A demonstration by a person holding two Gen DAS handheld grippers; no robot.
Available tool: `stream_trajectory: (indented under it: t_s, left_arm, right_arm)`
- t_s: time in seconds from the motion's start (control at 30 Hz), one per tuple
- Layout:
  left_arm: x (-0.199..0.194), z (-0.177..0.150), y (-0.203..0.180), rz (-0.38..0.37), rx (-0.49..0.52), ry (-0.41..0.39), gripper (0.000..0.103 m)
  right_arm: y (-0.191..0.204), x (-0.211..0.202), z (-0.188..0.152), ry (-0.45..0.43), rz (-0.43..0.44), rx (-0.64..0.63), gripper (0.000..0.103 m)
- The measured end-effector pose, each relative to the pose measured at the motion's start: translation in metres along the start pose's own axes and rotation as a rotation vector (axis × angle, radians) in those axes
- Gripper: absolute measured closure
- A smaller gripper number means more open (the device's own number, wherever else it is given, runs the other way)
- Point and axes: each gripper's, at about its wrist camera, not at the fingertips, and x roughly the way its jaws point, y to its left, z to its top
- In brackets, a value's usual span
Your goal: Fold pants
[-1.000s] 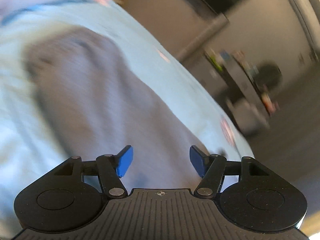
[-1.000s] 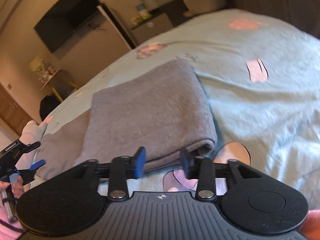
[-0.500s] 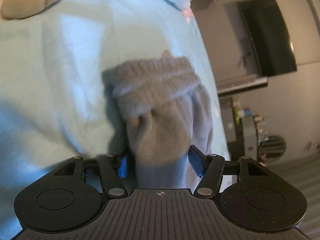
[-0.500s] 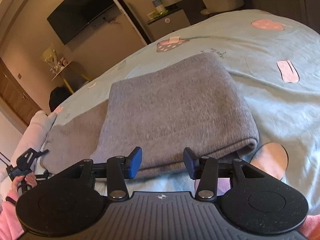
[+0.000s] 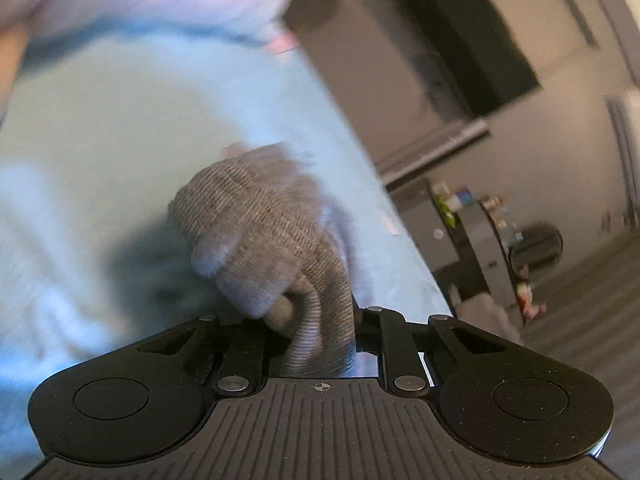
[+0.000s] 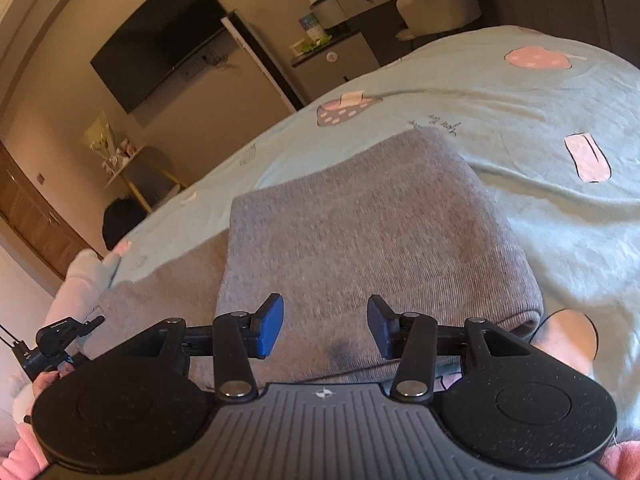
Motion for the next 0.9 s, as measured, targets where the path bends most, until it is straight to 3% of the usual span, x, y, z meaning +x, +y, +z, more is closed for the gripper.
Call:
stream_trajectory:
  t_s: [0.2,0.33,0.47,0.5,0.57,0.6,0.67,0.7,0.8,0.9]
  left_arm:
    - [-0.016,-0.02,-0.121,-0.064,0.357,0.005,0.085]
    - [-0.023,-0.083,-0.2,-0.153,0.592,0.093,0.084]
    - [-0.006,-0.167,-0.248,-0.192,0.734,0.239,0.079]
    - [0.002,-0.189,-0.253,-0.181,0.751,0.274,0.07]
    - [0.019,-0.223,-0.252,-0.15,0.74,0.353,0.044]
    - [0.03,-0.238,-0.25,-0.138,0.724,0.432,0.032]
    - [0.047,-0.264,-0.245,-0.091,0.687,0.633,0.032]
    - [0.044,-0.269,-0.244,-0.081,0.684,0.644,0.032]
    - [0.014,-0.258,-0.239,-0.165,0.704,0.54,0.021]
    - [-0.011,-0.219,-0.218,-0.099,0.574,0.466,0.017]
  right_arm:
    - [-0.008,-0.019,0.004,-0.064,0.023,0.035,0.057]
    - [-0.019,-0.032,0.004,-0.092,0.032,0.063,0.057]
    - [-0.029,-0.045,0.006,-0.119,0.047,0.091,0.057]
    - [-0.031,-0.048,0.007,-0.121,0.051,0.093,0.057]
    - [-0.035,-0.051,0.009,-0.12,0.057,0.099,0.055]
    - [-0.036,-0.053,0.009,-0.117,0.061,0.1,0.054]
    - [-0.039,-0.053,0.012,-0.103,0.065,0.103,0.054]
    - [-0.04,-0.053,0.014,-0.095,0.073,0.104,0.054]
    - [-0.04,-0.046,0.019,-0.045,0.109,0.106,0.052]
    - [-0.035,-0.028,0.027,0.007,0.153,0.103,0.049]
